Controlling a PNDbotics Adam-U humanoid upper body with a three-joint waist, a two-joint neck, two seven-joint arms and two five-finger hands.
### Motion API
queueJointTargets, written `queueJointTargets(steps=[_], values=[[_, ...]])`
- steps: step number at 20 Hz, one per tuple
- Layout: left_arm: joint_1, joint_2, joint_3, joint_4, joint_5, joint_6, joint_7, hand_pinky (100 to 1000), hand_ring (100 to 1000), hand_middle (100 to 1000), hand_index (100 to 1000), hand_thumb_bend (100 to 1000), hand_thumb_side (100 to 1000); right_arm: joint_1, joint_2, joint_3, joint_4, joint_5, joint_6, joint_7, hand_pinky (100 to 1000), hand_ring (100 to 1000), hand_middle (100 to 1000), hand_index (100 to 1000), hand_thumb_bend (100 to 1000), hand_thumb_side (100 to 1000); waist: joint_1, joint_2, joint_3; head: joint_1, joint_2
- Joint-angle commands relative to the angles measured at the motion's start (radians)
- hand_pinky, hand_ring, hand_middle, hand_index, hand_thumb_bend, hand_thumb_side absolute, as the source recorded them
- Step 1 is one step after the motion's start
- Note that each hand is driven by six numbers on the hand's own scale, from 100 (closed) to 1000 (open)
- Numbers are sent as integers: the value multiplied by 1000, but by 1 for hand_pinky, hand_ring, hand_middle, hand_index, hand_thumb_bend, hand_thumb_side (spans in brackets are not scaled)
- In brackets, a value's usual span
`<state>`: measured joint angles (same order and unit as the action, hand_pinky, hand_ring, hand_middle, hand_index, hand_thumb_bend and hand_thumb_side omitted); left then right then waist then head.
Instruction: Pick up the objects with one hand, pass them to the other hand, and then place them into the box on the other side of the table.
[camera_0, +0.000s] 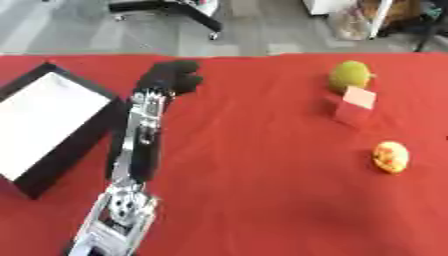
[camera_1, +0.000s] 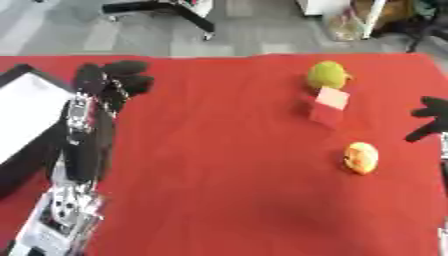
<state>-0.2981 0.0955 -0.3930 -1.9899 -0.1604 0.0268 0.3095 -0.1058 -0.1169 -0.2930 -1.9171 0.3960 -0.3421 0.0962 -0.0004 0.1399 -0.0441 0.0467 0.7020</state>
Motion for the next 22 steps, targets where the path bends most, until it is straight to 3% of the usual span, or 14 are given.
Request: queueJointTargets(steps=[1,10,18,22], values=[[-3,-1,-2,-10,-2,0,-3,766,700,704,732,272,1000,-2,-53,-15,19,64,-25,51,937,451,645,807,256,1000,-5,-12,2,-1,5],[-2,-1,-6,-10,-3,2,-6,766,701,707,731,272,1000,4,-112,-21,218,172,-108,88,947,470,703,829,295,1000,-6,-6,7,-5,6],[-1,-1,-8,-10,-6,2,-9,766,702,707,731,272,1000,-16,-143,-11,313,264,-161,76,937,497,739,853,300,1000,-7,-5,7,-18,8],[-1,0,-10,-10,-7,2,-11,766,702,708,732,271,1000,-38,-164,-2,322,342,-186,42,924,524,777,877,375,1000,-7,-3,8,-30,11]])
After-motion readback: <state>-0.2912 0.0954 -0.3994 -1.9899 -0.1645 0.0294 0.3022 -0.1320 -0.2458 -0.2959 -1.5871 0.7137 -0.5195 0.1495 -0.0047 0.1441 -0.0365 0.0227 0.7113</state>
